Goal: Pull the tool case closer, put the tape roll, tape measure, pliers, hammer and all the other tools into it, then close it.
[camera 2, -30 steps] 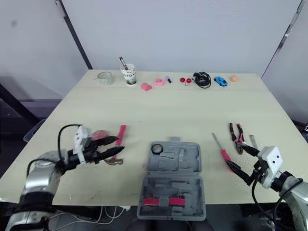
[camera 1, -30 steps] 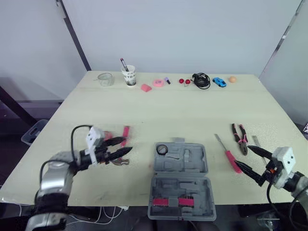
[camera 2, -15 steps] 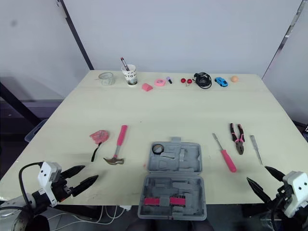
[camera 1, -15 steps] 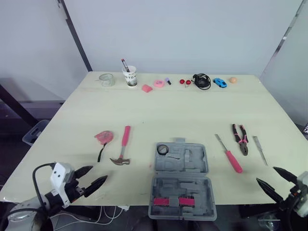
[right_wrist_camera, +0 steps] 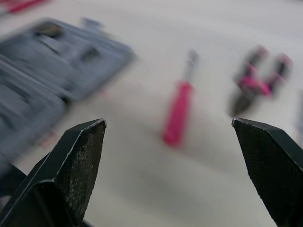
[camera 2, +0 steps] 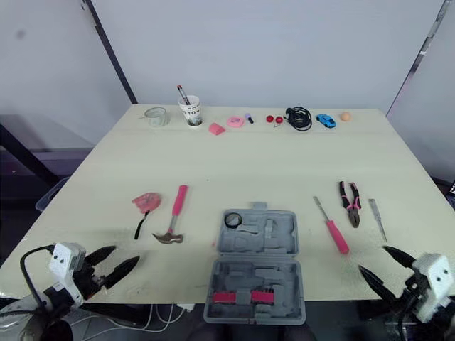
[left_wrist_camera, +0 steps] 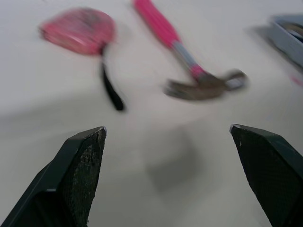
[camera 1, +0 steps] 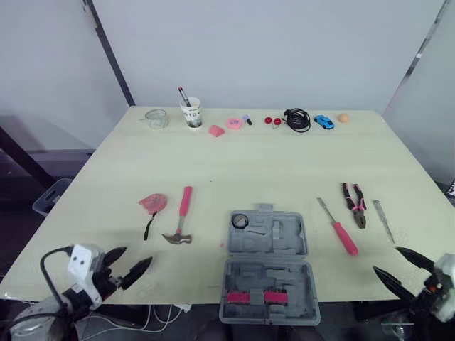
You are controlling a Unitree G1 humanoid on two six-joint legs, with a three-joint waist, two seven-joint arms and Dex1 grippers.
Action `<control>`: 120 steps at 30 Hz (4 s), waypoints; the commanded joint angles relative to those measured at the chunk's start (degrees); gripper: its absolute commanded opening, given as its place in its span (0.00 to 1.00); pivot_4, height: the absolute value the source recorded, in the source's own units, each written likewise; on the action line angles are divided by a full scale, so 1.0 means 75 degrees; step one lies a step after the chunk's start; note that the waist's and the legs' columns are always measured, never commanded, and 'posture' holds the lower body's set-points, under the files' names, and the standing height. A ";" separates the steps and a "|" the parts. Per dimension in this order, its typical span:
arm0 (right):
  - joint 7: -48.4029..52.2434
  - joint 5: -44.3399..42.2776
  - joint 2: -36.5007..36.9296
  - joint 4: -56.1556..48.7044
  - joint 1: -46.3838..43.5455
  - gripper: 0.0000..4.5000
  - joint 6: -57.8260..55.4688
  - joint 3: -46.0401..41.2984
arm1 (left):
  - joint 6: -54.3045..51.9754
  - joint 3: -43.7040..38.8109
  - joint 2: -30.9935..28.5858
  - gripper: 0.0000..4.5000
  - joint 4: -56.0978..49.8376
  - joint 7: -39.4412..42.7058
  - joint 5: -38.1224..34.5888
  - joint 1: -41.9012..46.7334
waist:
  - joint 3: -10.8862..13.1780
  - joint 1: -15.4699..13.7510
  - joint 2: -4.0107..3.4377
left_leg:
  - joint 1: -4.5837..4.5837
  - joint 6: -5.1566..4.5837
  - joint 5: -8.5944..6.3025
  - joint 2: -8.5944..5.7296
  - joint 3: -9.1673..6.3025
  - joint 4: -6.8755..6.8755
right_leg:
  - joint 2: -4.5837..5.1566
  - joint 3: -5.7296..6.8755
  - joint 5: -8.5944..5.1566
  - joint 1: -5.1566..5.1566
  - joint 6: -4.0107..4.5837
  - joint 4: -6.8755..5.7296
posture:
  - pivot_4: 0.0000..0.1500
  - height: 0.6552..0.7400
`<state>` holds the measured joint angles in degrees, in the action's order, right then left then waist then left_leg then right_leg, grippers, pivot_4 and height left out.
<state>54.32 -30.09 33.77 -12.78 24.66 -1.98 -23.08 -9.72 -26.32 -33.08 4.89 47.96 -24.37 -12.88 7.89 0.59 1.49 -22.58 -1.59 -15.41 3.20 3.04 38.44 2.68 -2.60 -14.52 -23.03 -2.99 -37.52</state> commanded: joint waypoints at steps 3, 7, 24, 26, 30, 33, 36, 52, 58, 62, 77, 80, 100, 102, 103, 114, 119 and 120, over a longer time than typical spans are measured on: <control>0.0267 -0.0601 0.0579 -0.1111 -0.0776 1.00 -0.0737 0.0340 | -0.0589 0.0085 0.0202 0.99 -0.0340 -0.1299 0.0103 0.0796 | -0.0005 -0.0003 0.0008 | -0.0004 0.0000 0.0000 -0.0010 -0.0003 -0.0002 | -0.0002 0.0004 0.0001 0.0000 -0.0002 0.0003 | 1.00 1.00; 0.0474 -0.0729 0.0873 -0.1446 -0.1483 1.00 -0.1057 0.0736 | -0.1070 0.0259 0.0466 0.99 -0.0188 -0.2361 0.0393 0.1474 | -0.0002 -0.0014 0.0011 | -0.0008 0.0000 0.0000 -0.0020 -0.0011 -0.0001 | -0.0003 0.0010 0.0007 0.0002 -0.0011 0.0004 | 1.00 1.00; 0.0584 -0.0929 0.0912 -0.2067 -0.2693 1.00 -0.1471 0.1533 | -0.0369 0.1434 0.0800 0.99 0.2393 -0.3218 0.1698 0.3265 | -0.0004 -0.0059 0.0020 | -0.0013 0.0000 0.0001 -0.0029 -0.0022 0.0000 | -0.0008 0.0024 0.0021 0.0004 -0.0034 -0.0004 | 1.00 1.00; 0.0570 -0.0904 0.0889 -0.2014 -0.2758 1.00 -0.1471 0.1557 | -0.0315 0.1464 0.0808 0.99 0.2574 -0.3222 0.1743 0.3380 | -0.0004 -0.0072 0.0019 | -0.0012 0.0000 0.0001 -0.0033 -0.0019 0.0001 | -0.0007 0.0025 0.0021 0.0005 -0.0034 -0.0006 | 1.00 1.00; 0.0578 -0.0836 0.0831 -0.1875 -0.2816 1.00 -0.1409 0.1600 | -0.0194 0.1510 0.0799 0.81 0.2849 -0.3192 0.1811 0.3559 | -0.0005 -0.0102 0.0018 | -0.0012 0.0000 0.0001 -0.0034 -0.0019 0.0001 | -0.0007 0.0028 0.0021 0.0007 -0.0034 -0.0007 | 1.00 1.00; 0.0554 -0.0784 0.0810 -0.1841 -0.2822 1.00 -0.1390 0.1609 | -0.0112 0.1527 0.0795 0.52 0.2966 -0.3169 0.1820 0.3602 | -0.0005 -0.0116 0.0018 | -0.0012 0.0000 0.0001 -0.0034 -0.0019 0.0001 | -0.0007 0.0027 0.0021 0.0007 -0.0034 -0.0007 | 1.00 1.00; 0.0503 -0.0714 0.0824 -0.1877 -0.2851 1.00 -0.1422 0.1668 | -0.0082 0.1579 0.0794 0.26 0.3011 -0.3111 0.1840 0.3576 | -0.0005 -0.0123 0.0018 | -0.0012 0.0000 0.0001 -0.0033 -0.0019 0.0001 | -0.0007 0.0027 0.0021 0.0007 -0.0034 -0.0006 | 1.00 1.00; 0.0393 -0.0809 0.0868 -0.1918 -0.3344 1.00 -0.1785 0.1769 | -0.0079 0.1450 0.0867 0.00 0.2041 -0.3100 0.1712 0.2609 | -0.0006 -0.0109 0.0015 | -0.0010 0.0000 0.0001 -0.0030 -0.0022 -0.0001 | -0.0005 0.0024 0.0021 0.0007 -0.0034 -0.0005 | 1.00 1.00; 0.0458 -0.0815 0.0851 -0.1942 -0.3211 1.00 -0.1783 0.1756 | -0.0421 0.1385 0.0557 0.00 0.0279 -0.2715 0.1620 0.0996 | -0.0008 0.0048 0.0015 | -0.0009 0.0001 0.0001 -0.0021 -0.0023 -0.0004 | -0.0001 0.0021 0.0021 0.0005 -0.0033 -0.0002 | 1.00 1.00; 0.0443 -0.0785 0.0800 -0.1954 -0.3173 1.00 -0.1773 0.1824 | -0.0641 0.1186 0.0381 0.00 -0.0420 -0.2619 0.1512 0.0213 | -0.0007 0.0037 0.0008 | -0.0003 0.0002 0.0000 0.0001 -0.0016 -0.0013 | 0.0006 0.0014 0.0003 0.0001 -0.0002 0.0000 | 1.00 1.00; 0.0709 -0.0749 0.0784 -0.1712 -0.3238 1.00 -0.1669 0.1883 | -0.0590 0.1039 0.0353 0.00 -0.1493 -0.2290 0.1508 -0.1639 | -0.0005 0.0037 -0.0004 | -0.0004 0.0002 0.0000 0.0006 -0.0010 -0.0016 | 0.0020 0.0011 0.0001 0.0000 0.0002 0.0019 | 1.00 1.00; 0.1020 -0.0718 0.0919 -0.1638 -0.3191 1.00 -0.1604 0.1929 | -0.0596 0.1046 0.0423 0.00 -0.1695 -0.2307 0.1525 -0.1883 | -0.0005 0.0032 -0.0009 | -0.0005 0.0002 -0.0001 0.0004 -0.0009 -0.0016 | 0.0027 0.0012 0.0001 0.0000 0.0002 0.0022 | 1.00 1.00; 0.2329 -0.0559 0.1151 -0.1296 -0.2823 1.00 -0.1216 0.2238 | -0.0211 0.0904 0.0453 0.00 -0.2010 -0.1898 0.1376 -0.2426 | -0.0006 0.0027 -0.0022 | -0.0012 0.0002 -0.0002 0.0003 -0.0006 -0.0025 | 0.0038 0.0017 0.0001 0.0000 0.0001 0.0067 | 1.00 1.00; 0.2333 -0.0513 0.1116 -0.1235 -0.2803 1.00 -0.1129 0.2266 | -0.0045 0.0851 0.0397 0.13 -0.2027 -0.1723 0.1293 -0.2465 | -0.0006 0.0020 -0.0022 | -0.0013 0.0002 -0.0002 0.0003 -0.0006 -0.0027 | 0.0043 0.0018 0.0001 -0.0001 0.0002 0.0070 | 1.00 1.00; 0.2329 -0.0506 0.1107 -0.1232 -0.2790 1.00 -0.1105 0.2275 | 0.0002 0.0826 0.0381 0.18 -0.2020 -0.1667 0.1281 -0.2483 | -0.0005 0.0016 -0.0023 | -0.0015 0.0002 -0.0002 0.0002 -0.0007 -0.0027 | 0.0044 0.0020 0.0001 -0.0001 0.0002 0.0071 | 1.00 1.00; 0.2309 -0.0388 0.1025 -0.1068 -0.2667 1.00 -0.0806 0.2279 | 0.1882 0.0339 -0.0804 0.98 -0.1478 0.0082 0.1165 -0.2546 | 0.0011 -0.0003 -0.0013 | -0.0030 0.0004 -0.0003 0.0003 -0.0016 -0.0031 | 0.0091 0.0037 0.0001 -0.0004 0.0004 0.0089 | 1.00 1.00; 0.2262 -0.0322 0.0976 -0.0998 -0.2714 1.00 -0.0697 0.2325 | 0.2404 0.0261 -0.1208 0.98 -0.0650 0.0667 0.1083 -0.1902 | 0.0013 -0.0006 -0.0016 | -0.0031 0.0003 -0.0002 0.0002 -0.0016 -0.0032 | 0.0092 0.0045 0.0001 -0.0004 0.0004 0.0089 | 1.00 1.00; 0.2246 -0.0314 0.0958 -0.1005 -0.2709 1.00 -0.0686 0.2331 | 0.2443 0.0308 -0.1308 0.98 -0.0494 0.0814 0.1056 -0.1739 | 0.0014 -0.0005 -0.0016 | -0.0031 0.0003 -0.0002 0.0001 -0.0015 -0.0032 | 0.0088 0.0045 0.0001 -0.0004 0.0004 0.0090 | 1.00 1.00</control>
<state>71.29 -31.98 41.22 -19.49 4.74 -8.32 -5.15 7.07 -23.14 -41.92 0.27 52.54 -15.79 -26.30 7.99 0.55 1.38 -22.81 -1.57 -15.42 3.20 2.93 38.20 3.22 -2.26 -14.51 -23.06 -2.96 -36.84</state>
